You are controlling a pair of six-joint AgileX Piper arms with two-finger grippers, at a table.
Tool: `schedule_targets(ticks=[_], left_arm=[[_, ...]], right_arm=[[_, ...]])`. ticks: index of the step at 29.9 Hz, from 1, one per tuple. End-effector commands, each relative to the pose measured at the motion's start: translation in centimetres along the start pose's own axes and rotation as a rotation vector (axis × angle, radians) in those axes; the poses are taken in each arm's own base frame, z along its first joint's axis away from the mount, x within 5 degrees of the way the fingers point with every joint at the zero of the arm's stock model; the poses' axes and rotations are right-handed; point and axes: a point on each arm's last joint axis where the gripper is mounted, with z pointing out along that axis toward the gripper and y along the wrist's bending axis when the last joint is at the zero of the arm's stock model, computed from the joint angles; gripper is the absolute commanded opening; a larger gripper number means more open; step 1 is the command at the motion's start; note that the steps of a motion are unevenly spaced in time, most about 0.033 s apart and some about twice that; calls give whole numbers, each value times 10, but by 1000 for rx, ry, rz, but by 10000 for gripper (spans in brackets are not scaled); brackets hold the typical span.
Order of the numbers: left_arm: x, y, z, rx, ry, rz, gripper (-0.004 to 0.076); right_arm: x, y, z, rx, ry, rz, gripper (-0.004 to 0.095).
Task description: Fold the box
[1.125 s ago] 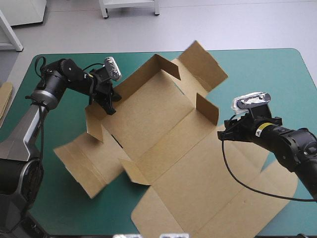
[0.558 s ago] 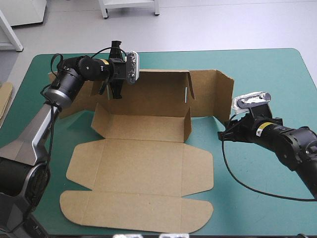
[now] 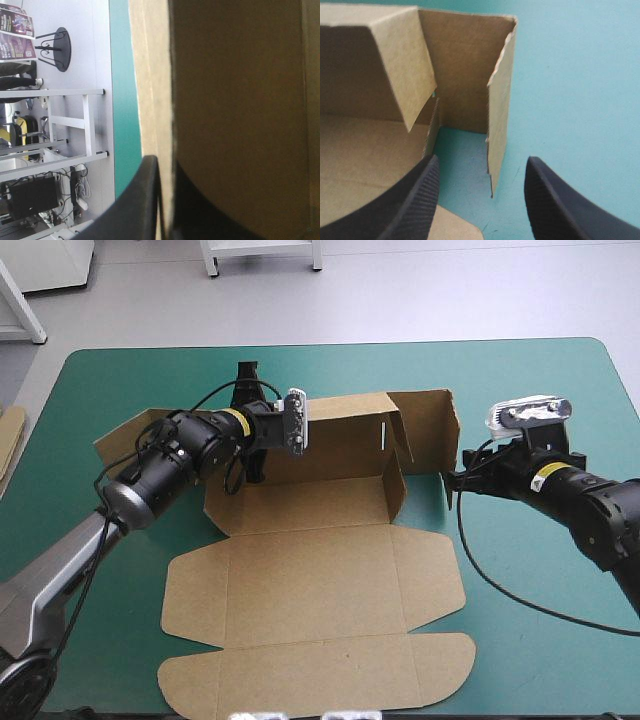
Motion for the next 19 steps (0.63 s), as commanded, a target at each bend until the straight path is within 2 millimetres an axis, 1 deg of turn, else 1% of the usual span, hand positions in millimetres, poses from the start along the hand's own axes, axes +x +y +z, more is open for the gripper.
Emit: schedule_targets(ticks=[1,3,6,10,14,16,19], left_arm=[[-13,-7,-21,-55,-22,-42,-9],[-20,-13,-24,-84,1,-21,-9],[-30,-20,-25,-104,64,-19,-9],[-42,-25,-24,-99,43,-28,-8],[-41,-27,-20,-86,56,-35,-8],[-43,-29,-20,-82,59,-23,-9],[-52,-31,-22,-110,41,40,-9]], right_arm=[[-27,-13,-13,54,-109,22,486],[-34,-23,-10,93,-78,34,486],[-44,-32,0,91,-32,49,486],[-61,-37,16,25,0,48,486],[-79,-40,32,9,26,38,486],[-88,-41,38,7,31,31,486],[-102,-44,46,22,7,13,486]])
